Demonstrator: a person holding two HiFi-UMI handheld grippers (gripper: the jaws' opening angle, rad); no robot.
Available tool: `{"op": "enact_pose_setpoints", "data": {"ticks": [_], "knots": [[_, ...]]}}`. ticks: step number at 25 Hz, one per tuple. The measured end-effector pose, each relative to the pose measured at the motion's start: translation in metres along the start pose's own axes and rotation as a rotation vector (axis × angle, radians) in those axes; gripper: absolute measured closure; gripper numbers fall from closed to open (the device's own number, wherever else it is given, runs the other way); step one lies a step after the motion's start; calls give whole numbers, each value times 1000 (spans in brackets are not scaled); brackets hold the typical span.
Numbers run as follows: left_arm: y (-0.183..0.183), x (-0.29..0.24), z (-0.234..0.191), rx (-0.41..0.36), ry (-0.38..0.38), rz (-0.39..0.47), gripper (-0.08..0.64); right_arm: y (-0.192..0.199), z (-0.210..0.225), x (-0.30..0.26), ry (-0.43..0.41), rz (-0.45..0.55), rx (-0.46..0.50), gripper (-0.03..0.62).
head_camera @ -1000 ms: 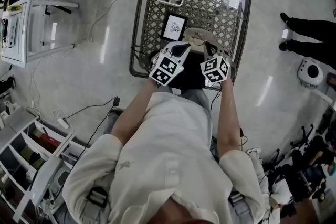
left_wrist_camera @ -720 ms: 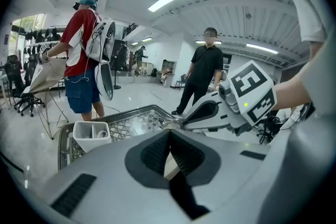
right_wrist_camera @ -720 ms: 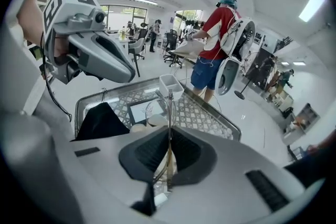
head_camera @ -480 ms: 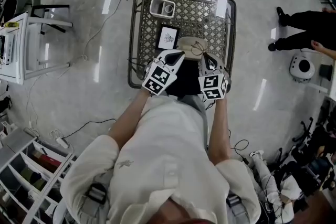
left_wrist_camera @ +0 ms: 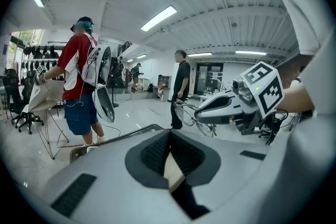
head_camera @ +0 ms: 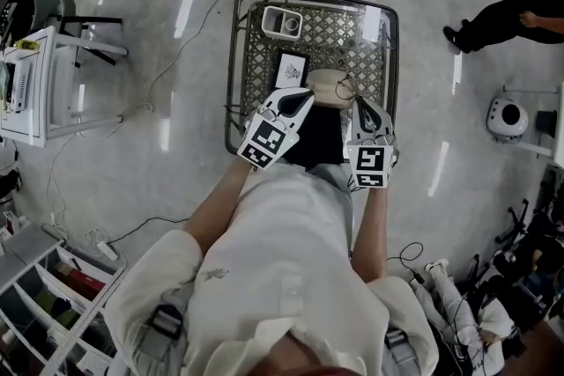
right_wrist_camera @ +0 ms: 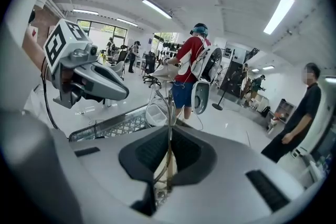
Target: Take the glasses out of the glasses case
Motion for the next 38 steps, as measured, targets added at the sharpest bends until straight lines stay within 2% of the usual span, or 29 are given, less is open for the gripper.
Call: {"op": "enact_pose_setpoints", "data": {"ticks": [8,20,38], "knots": [[-24,36,-5,-22,-41,81,548,-42,-3,39,43,143,-11,572],[-54,60,2,-53,-61,161,548,-69,-3,78,57,260,-35,574],[-67,62,7,-65,-71,184,548,-84,5,88,56,302,-32,574]]}}
Point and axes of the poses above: the fingertips, and each gripper's own axes: x backward along the fingers, z to its right, y out of its underside, the point moved 3 cm from there along x, backward along the fingers, and after that the axes turned 11 degrees about -z, right-handed, at the moved point
